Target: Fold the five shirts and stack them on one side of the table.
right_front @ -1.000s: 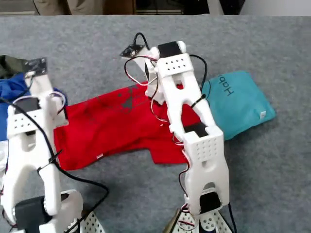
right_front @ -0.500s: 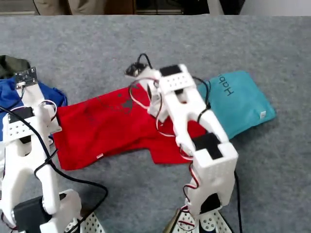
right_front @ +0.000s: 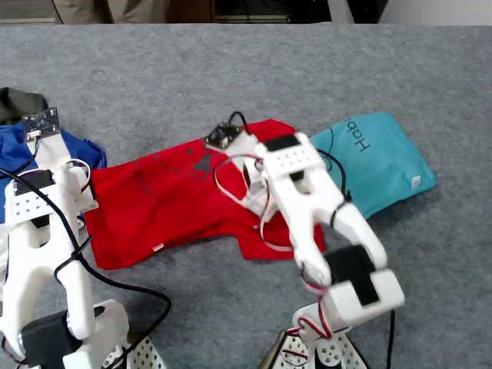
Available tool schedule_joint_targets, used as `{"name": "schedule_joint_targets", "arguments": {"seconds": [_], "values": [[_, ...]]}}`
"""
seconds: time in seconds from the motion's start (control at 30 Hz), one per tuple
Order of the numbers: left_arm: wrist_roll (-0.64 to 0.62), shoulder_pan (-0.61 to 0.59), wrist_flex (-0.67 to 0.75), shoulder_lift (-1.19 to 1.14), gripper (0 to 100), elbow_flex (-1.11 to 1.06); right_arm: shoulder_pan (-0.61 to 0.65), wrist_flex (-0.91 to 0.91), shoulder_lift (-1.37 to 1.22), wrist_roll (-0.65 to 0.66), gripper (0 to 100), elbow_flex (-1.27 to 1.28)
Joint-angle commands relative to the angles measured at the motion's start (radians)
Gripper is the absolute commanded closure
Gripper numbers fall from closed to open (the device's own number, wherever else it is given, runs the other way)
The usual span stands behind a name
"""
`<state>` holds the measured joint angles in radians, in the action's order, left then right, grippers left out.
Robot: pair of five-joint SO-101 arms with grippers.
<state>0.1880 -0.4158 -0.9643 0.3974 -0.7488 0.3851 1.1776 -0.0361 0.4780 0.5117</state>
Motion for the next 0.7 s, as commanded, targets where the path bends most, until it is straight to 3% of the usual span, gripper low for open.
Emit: {"name": "schedule_joint_targets", "arguments": {"seconds": [0.0,0.13,0.47,0.67], "values": [[0.009,-0.006,0.009,0.035,98,0.005,0.027,-0.084,0.101,-0.002,99.3,0.127],[0.009,-0.006,0.009,0.035,98,0.005,0.028,-0.112,0.097,-0.002,99.3,0.177],[0.011,-0.014,-0.002,0.044,98,0.006,0.002,0.012,0.214,0.066,99.3,0.081],[0.008,-0.006,-0.029,0.042,98,0.014,0.035,-0.055,0.14,0.06,99.3,0.081]]}}
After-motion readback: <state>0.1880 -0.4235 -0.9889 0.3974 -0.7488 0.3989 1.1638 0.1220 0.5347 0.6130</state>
